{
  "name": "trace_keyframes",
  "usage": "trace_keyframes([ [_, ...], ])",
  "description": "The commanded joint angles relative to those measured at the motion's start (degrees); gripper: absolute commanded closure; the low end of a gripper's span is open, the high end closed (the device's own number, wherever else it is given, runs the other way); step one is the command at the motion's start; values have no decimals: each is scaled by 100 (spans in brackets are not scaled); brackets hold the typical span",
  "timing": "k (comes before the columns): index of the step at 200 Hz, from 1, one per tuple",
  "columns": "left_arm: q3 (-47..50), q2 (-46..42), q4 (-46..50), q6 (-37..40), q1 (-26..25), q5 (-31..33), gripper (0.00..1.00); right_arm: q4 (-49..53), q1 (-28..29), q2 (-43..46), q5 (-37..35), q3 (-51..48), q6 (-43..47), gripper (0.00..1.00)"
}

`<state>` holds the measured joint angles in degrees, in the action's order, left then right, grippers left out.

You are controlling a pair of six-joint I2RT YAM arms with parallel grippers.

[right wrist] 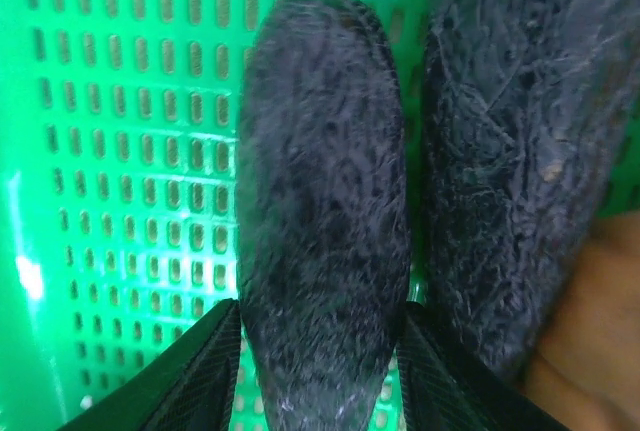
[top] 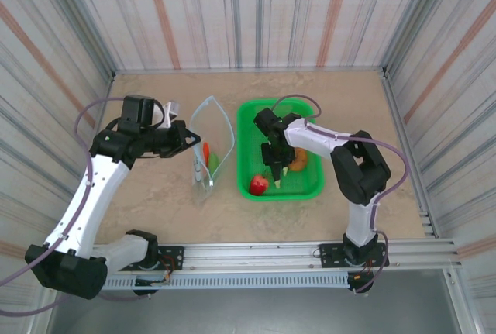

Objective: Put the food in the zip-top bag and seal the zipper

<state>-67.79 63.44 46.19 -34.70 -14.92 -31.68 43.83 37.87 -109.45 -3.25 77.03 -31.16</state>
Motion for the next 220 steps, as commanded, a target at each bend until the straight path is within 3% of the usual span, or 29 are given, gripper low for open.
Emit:
trace_keyframes([
  [1,25,-94,-75,117,85,-67,100,16,6,-216,-142,123,57,58],
  [55,-34,-94,-19,153,112,-76,100,-55,-8,143,-196,121,39,73],
  [127,-69,-59,-75,74,121,-182,100,255,-46,1864,-357,493,150,74],
  [143,-68,-37,-114,42,128,-245,100,265,-25,2227,-103,794,-20,74],
  [184,20,-18,-265,-124,129,-345,100,-545,635,2824,-179,1400,-348,74],
  [220,27,-29,-295,-204,124,-365,100,-1376,1063,2734,140,1589,-569,74],
])
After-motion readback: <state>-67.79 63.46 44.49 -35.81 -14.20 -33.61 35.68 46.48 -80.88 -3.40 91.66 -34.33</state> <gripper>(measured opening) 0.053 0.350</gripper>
